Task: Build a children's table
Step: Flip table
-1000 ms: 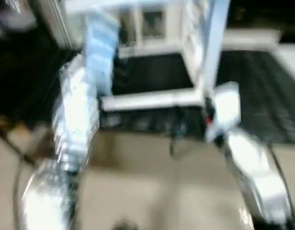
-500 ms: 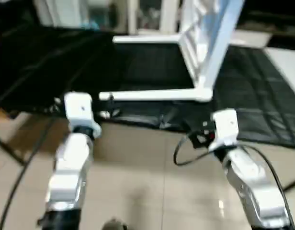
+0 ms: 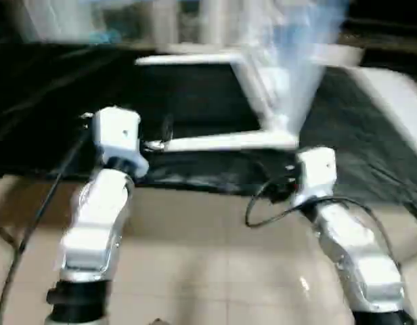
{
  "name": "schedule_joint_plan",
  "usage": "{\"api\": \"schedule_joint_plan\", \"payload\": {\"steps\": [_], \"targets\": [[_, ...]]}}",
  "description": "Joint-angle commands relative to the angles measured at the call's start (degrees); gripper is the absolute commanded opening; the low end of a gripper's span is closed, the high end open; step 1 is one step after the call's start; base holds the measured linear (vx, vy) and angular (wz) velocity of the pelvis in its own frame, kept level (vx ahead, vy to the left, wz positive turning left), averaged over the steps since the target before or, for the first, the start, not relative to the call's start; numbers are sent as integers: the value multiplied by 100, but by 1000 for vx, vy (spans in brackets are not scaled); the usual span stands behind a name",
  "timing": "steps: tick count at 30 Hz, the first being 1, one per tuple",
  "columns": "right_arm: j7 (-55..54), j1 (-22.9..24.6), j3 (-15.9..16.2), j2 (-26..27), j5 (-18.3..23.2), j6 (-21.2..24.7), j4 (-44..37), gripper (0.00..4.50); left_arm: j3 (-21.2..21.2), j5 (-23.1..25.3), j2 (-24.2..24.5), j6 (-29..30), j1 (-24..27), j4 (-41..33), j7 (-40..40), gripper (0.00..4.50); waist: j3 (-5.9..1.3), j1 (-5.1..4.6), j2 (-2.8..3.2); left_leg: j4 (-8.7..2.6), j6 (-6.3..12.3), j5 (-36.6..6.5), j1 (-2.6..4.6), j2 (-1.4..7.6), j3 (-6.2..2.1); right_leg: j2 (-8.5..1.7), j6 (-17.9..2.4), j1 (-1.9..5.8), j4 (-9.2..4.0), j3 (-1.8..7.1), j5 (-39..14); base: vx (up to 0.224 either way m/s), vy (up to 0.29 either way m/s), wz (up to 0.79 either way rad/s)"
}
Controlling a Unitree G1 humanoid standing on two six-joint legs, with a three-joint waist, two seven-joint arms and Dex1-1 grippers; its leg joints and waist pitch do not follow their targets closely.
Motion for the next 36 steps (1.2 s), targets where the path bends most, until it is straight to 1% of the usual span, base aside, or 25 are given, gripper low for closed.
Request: {"api": "schedule_joint_plan", "payload": {"steps": [1, 2, 3, 4, 5, 6, 7, 8, 9, 10, 11, 12, 13, 14, 15, 16, 17, 20, 22, 23, 24, 27, 28, 29, 36], "targets": [[34, 88, -152, -173, 7, -16, -37, 445, -201, -40, -96, 66, -91, -115, -35, 450, -375, -169, 116, -520, 2399, -226, 877, 999, -649, -85, 303, -814, 158, 179, -47, 183, -18, 5], [46, 93, -132, -177, -4, -23, -40, 445, -196, -47, -96, 81, -79, -127, -38, 450, -272, -119, -38, -688, 2203, -408, 646, 911, -350, -139, 166, -790, 64, 301, 521, 183, -18, 5], [55, 96, -114, -182, -15, -29, -43, 445, -192, -54, -96, 96, -67, -138, -41, 450, -205, -29, -278, -695, 1662, -1337, 434, 506, 34, -241, -93, -531, -547, 516, 769, 160, -39, 2], [55, 96, -114, -182, -15, -29, -43, 445, -192, -54, -96, 96, -67, -138, -41, 450, -209, 64, -429, -498, 1313, -1881, 284, 170, 269, -299, -6, -284, -863, 796, -42, 162, -103, 22], [75, 92, -89, -190, -34, -57, -31, 445, -220, -49, -77, 106, -37, -171, -67, 450, -246, 286, -581, 473, 922, -1560, 215, -318, 424, -711, -308, 2, -1383, 1421, -2776, 162, -103, 22], [77, 91, -86, -190, -45, -68, -23, 445, -235, -58, -68, 120, -22, -198, -84, 450, -306, 344, -464, 606, 826, -1036, -5, -267, 235, -925, -765, 269, -1296, 1569, -2767, 194, -109, 17], [67, 88, -103, -179, -51, -79, -9, 445, -275, -100, -44, 158, -1, -254, -160, 450, -296, 351, -500, 689, 710, -631, -246, -248, 124, -857, -970, 427, -1181, 1564, -2198, 202, -64, 5], [65, 97, -149, -146, -61, -108, -5, 445, -348, -195, 0, 115, 29, -344, -343, 450, -338, 413, -427, 658, 367, 379, -411, -240, -24, -651, -1382, 395, -847, 1434, 1509, 202, -64, 5], [64, 99, -155, -141, -62, -118, -3, 445, -362, -237, 8, 72, 40, -368, -418, 450, -346, 418, -394, 567, 269, 728, -403, -168, -63, -632, -1576, 360, -742, 1318, 2865, 171, -33, 18], [63, 101, -163, -135, -63, -129, -1, 445, -377, -284, 17, 23, 51, -395, -502, 450, -342, 468, -253, 95, 147, 1741, -382, -31, -73, -354, -1444, 176, -493, 919, 4736, 0, 0, 0], [70, 133, -174, -133, -56, -165, -23, 445, -402, -400, 40, -48, 86, -463, -678, 450, -433, 509, 27, -112, 226, 2755, -251, 173, -50, -74, -939, 10, -313, 619, 5264, 0, 0, 0], [76, 174, -190, -131, -18, -209, -55, 445, -476, -559, 124, -170, 153, -571, -1003, 450, -523, 544, 145, -34, 576, 2887, -119, 482, -209, -40, -618, -201, -230, 563, 4773, 0, 0, 0], [88, 220, -222, -106, 43, -257, -95, 445, -572, -634, 243, -291, 224, -659, -1280, 450, -514, 409, 221, 12, 937, 3912, 128, 1014, -578, -248, -514, -567, -71, 623, 2943, -1, 63, -2], [99, 252, -244, -92, 89, -281, -117, 445, -656, -633, 337, -359, 273, -704, -1436, 450, -493, 426, 148, 16, 902, 3626, 137, 921, -480, -337, -576, -633, -260, 697, 2046, -1, 63, -2], [111, 285, -268, -77, 138, -307, -140, 445, -746, -631, 438, -432, 326, -752, -1603, 450, -433, 493, 85, 19, 686, 2590, -89, 580, -192, -369, -803, -478, -448, 712, 2139, -29, 75, 6], [154, 375, -312, -57, 213, -375, -188, 445, -1125, -521, 872, -624, 507, -895, -2141, 450, -423, 542, 58, -25, 528, 2046, -217, 442, -72, -371, -876, -356, -459, 707, 2257, -30, 68, 1], [181, 399, -315, -62, 221, -396, -194, 445, -1277, -513, 1026, -529, 561, -968, -2328, 450, -351, 607, 37, -166, 180, 563, -272, 432, 28, -382, -888, -324, -577, 723, 1692, -30, 68, 1], [218, 396, -339, -42, 243, -458, -185, 445, -1570, -345, 1301, -553, 479, -1079, -2630, 450, -249, 545, 78, -415, -411, -1625, -89, 516, 89, -295, -943, -442, -717, 691, -188, -64, 47, 4], [265, 343, -365, -15, 276, -560, -158, 445, -1723, -66, 1435, -837, 167, -1069, -2724, 450, -160, 474, 60, -509, -636, -2414, -95, 493, 92, -325, -814, -461, -803, 696, -1191, -87, 39, 1], [275, 313, -386, 5, 303, -597, -157, 445, -1707, 33, 1431, -996, -23, -1009, -2687, 450, -136, 476, 42, -490, -771, -2911, 13, 489, 103, -412, -679, -535, -917, 726, -2011, -91, 36, -2], [286, 290, -407, 30, 317, -628, -157, 445, -1664, 100, 1412, -1138, -182, -945, -2658, 450, -130, 474, 40, -493, -805, -3017, 54, 491, 98, -439, -654, -556, -952, 730, -2220, -96, 32, -1], [344, 255, -450, 69, 415, -799, -236, 445, -1475, 398, 1413, -1585, -819, -497, -2389, 450, -168, 420, 33, -589, -781, -2729, -34, 483, 84, -432, -547, -415, -966, 683, -1964, -64, 46, -12], [366, 255, -450, 63, 430, -838, -256, 445, -1460, 507, 1465, -1656, -1005, -350, -2305, 450, -211, 387, 91, -619, -752, -2358, -72, 472, 99, -398, -538, -371, -915, 646, -1226, -32, 50, -19], [398, 250, -462, 62, 447, -911, -289, 445, -1411, 796, 1575, -1920, -1400, -18, -2065, 450, -229, 356, 66, -639, -687, -2058, -139, 476, 88, -377, -548, -318, -869, 611, -762, -32, 50, -19], [373, 191, -538, 75, 446, -1056, -322, 445, -1404, 1501, 2025, -2517, -2382, 1088, -1519, 450, -244, 253, 29, -565, -531, -2012, -135, 444, 144, -423, -694, -417, -949, 647, -1156, -4, 6, -3]]}}
